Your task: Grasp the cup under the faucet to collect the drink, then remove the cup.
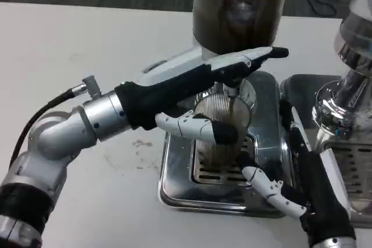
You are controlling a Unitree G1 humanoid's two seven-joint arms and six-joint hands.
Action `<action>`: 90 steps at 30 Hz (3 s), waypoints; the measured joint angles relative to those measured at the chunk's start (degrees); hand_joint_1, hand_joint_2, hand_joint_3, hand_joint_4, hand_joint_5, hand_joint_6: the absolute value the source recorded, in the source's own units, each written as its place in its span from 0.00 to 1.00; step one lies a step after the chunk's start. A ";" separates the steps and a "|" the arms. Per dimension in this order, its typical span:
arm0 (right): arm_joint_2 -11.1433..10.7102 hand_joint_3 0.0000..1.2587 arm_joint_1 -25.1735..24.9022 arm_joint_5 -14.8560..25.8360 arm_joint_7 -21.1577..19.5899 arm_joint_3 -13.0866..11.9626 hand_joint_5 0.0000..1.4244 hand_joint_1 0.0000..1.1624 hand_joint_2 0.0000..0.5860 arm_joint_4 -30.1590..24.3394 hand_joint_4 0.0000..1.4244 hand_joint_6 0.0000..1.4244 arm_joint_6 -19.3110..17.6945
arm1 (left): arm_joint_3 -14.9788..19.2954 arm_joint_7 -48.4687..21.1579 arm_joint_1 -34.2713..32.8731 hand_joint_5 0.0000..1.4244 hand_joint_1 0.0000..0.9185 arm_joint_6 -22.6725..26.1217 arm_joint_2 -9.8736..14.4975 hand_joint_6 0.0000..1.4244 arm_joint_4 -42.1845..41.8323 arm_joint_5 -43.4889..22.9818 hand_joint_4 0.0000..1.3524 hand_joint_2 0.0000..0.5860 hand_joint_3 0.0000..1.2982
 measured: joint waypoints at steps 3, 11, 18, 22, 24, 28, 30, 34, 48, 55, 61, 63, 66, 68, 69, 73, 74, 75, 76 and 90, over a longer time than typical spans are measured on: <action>0.15 0.00 -1.20 0.19 0.42 0.03 0.00 0.51 0.35 1.73 0.00 0.00 -0.38 | -0.14 0.04 0.02 0.02 0.00 0.00 0.22 0.03 -0.11 -0.02 0.00 0.12 0.05; 0.38 0.00 -4.89 0.94 1.70 -0.12 0.00 0.51 0.36 5.34 0.00 0.00 -0.93 | -0.33 0.14 0.32 0.02 0.00 -0.01 0.93 0.03 -0.25 -0.04 0.00 0.12 0.05; 0.46 0.00 -7.38 1.77 2.03 -0.39 0.00 0.48 0.38 7.96 0.00 0.00 -1.13 | -0.35 0.18 0.54 0.03 0.00 0.01 1.31 0.03 -0.60 -0.04 0.00 0.12 0.05; 0.60 0.00 -8.17 2.54 2.39 -0.91 0.00 0.48 0.38 9.53 0.00 0.00 -1.33 | -0.33 0.25 0.74 0.03 0.00 0.02 1.41 0.03 -0.61 -0.04 0.00 0.11 0.05; 0.70 0.00 -8.56 2.88 2.46 -1.04 0.00 0.48 0.38 10.29 0.00 0.00 -1.71 | -0.33 0.34 0.79 0.03 0.00 0.03 1.44 0.03 -0.62 -0.03 0.00 0.11 0.05; 0.85 0.00 -9.04 3.27 2.59 -1.21 0.00 0.47 0.38 11.24 0.00 0.00 -2.03 | -0.34 0.41 0.83 0.03 0.00 0.04 1.46 0.03 -0.62 -0.03 0.00 0.12 0.05; 0.93 0.00 -9.58 3.41 2.61 -1.35 0.00 0.47 0.38 11.48 0.00 0.00 -2.10 | -0.35 0.44 0.84 0.03 0.00 0.04 1.51 0.03 -0.61 -0.03 0.00 0.12 0.05; 0.98 0.00 -10.23 3.78 3.06 -1.42 0.00 0.47 0.39 11.92 0.00 0.00 -2.20 | -0.35 0.48 0.85 0.03 0.00 0.04 1.62 0.03 -0.61 -0.03 0.00 0.12 0.05; 1.31 0.00 -11.22 4.44 3.57 -1.54 0.00 0.46 0.40 13.52 0.00 0.00 -2.56 | 0.80 -3.17 1.21 0.03 0.00 2.80 0.89 0.03 -0.47 -5.57 0.00 0.11 0.06; 1.91 0.00 -11.22 4.37 3.57 -1.55 0.00 0.46 0.40 13.92 0.00 0.00 -2.64 | 3.16 -7.45 1.22 0.05 0.00 5.97 -0.13 0.05 -0.46 -9.93 0.00 0.11 0.08; 2.38 0.00 -11.24 4.33 3.55 -1.63 0.00 0.46 0.41 14.43 0.00 0.00 -2.82 | 5.98 -10.51 1.56 0.07 0.00 7.85 -1.76 0.07 -0.14 -13.02 0.00 0.13 0.10; 2.44 0.00 -11.30 4.32 3.54 -1.72 0.00 0.46 0.41 14.82 0.00 0.00 -2.92 | 6.67 -11.26 1.60 0.07 0.00 8.15 -2.11 0.07 -0.10 -14.07 0.01 0.13 0.10; 2.53 0.00 -11.43 4.28 3.54 -1.77 0.00 0.47 0.42 15.51 0.00 0.00 -3.05 | 8.21 -12.71 1.60 0.08 0.01 8.39 -2.83 0.07 -0.11 -14.62 0.02 0.13 0.11; 2.57 0.00 -11.52 4.27 3.53 -1.80 0.00 0.47 0.42 15.69 0.00 0.00 -3.28 | 8.75 -13.37 1.60 0.08 0.01 8.55 -3.44 0.08 -0.11 -15.23 0.02 0.13 0.12; 2.62 0.00 -11.67 4.26 3.53 -1.80 0.00 0.47 0.42 15.81 0.00 0.00 -3.43 | 9.34 -13.72 1.60 0.08 0.01 8.75 -3.76 0.08 -0.11 -15.75 0.02 0.13 0.12; 2.66 0.00 -12.28 4.25 3.52 -1.93 0.00 0.47 0.42 16.45 0.00 0.00 -3.87 | 11.01 -14.40 1.60 0.08 0.01 9.49 -3.91 0.08 -0.29 -16.45 0.02 0.14 0.12; 2.67 0.00 -12.52 4.25 3.52 -1.97 0.00 0.47 0.42 16.85 0.00 0.00 -3.88 | 11.44 -14.76 1.60 0.08 0.01 9.88 -3.96 0.08 -0.57 -16.68 0.02 0.15 0.12; 2.68 0.00 -12.74 4.26 3.52 -1.97 0.00 0.47 0.42 17.27 0.00 0.00 -3.93 | 11.96 -15.02 1.60 0.08 0.01 10.14 -4.01 0.08 -0.86 -16.87 0.02 0.15 0.12; 2.69 0.00 -12.83 4.25 3.52 -1.97 0.00 0.47 0.42 17.47 0.00 0.00 -3.96 | 12.27 -15.12 1.60 0.08 0.02 10.39 -4.05 0.08 -1.06 -17.08 0.03 0.15 0.12; 2.70 0.00 -13.44 4.40 3.52 -2.29 0.00 0.45 0.41 18.22 0.00 0.00 -5.28 | 17.64 -17.76 2.83 0.38 0.05 20.74 -4.13 0.26 -10.97 -25.53 0.34 0.17 0.35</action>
